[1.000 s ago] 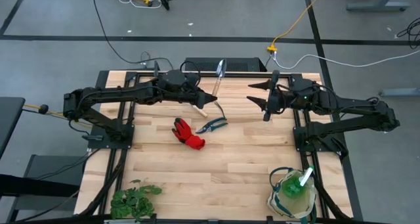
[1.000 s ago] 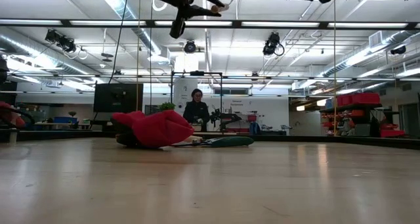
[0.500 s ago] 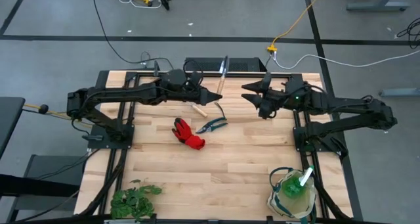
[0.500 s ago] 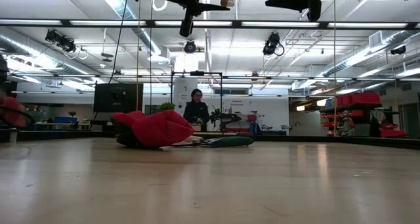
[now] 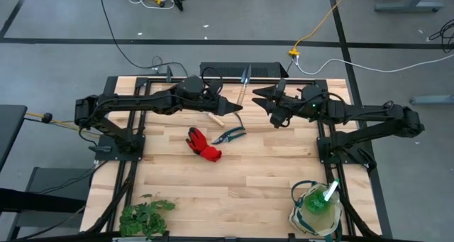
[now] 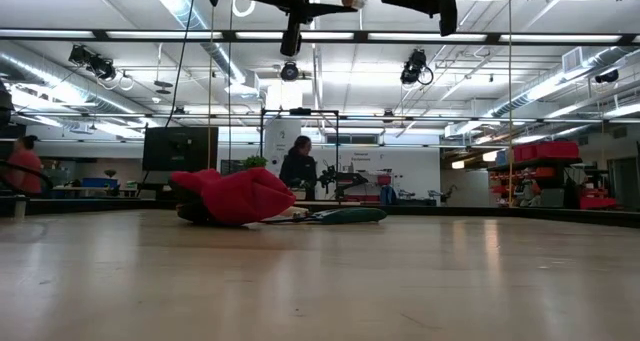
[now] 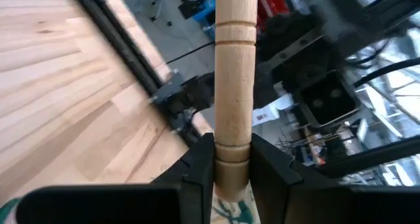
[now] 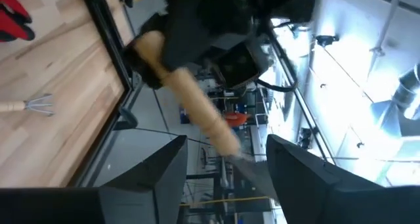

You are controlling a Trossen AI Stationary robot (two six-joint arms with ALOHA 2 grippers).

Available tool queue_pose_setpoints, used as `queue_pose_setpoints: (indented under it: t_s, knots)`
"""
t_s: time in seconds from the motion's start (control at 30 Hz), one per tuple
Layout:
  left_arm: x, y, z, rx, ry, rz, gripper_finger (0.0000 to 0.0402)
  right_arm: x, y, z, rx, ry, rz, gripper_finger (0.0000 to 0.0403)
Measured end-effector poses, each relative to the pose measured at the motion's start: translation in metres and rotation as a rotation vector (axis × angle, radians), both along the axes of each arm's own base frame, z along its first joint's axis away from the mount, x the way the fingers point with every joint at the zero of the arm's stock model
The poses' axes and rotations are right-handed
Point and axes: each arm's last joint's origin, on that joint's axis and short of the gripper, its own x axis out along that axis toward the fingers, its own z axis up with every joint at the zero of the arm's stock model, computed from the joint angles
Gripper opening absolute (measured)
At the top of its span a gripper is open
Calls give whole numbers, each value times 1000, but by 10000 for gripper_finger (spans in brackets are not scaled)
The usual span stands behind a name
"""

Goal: Pick & Place Garden tools in Gardening bag
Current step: Put the trowel into the gardening bag

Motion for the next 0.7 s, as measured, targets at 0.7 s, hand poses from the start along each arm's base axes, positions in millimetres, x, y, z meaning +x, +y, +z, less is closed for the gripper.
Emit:
queue_pose_setpoints:
  t_s: [0.7]
  knots:
    - [2,-10,0,-40,0,-39,80,8,1,-8,-203,91,98,210]
